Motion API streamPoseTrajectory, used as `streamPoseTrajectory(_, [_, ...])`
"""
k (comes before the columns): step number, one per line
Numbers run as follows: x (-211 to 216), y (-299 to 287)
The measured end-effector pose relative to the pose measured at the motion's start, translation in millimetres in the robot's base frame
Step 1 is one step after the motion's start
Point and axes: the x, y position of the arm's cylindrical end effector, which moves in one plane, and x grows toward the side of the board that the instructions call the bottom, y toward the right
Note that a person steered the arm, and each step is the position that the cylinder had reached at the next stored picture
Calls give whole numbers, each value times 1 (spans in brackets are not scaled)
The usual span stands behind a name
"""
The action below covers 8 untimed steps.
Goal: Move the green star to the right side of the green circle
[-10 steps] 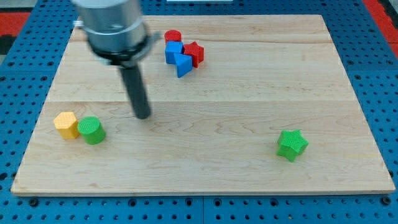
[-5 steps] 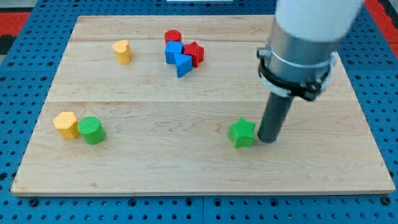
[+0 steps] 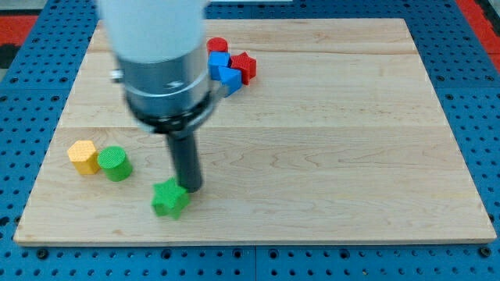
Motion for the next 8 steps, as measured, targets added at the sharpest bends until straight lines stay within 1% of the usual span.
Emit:
streamPoseTrajectory(1, [26,40])
streamPoseTrajectory(2, [46,61])
streamPoseTrajectory(3, [60,-22])
streamPoseTrajectory(4, [36,-43])
streamPoseTrajectory(5, [28,-35])
streamPoseTrajectory(6, [23,2])
streamPoseTrajectory(7, [26,-21])
streamPoseTrajectory(8, [17,-27])
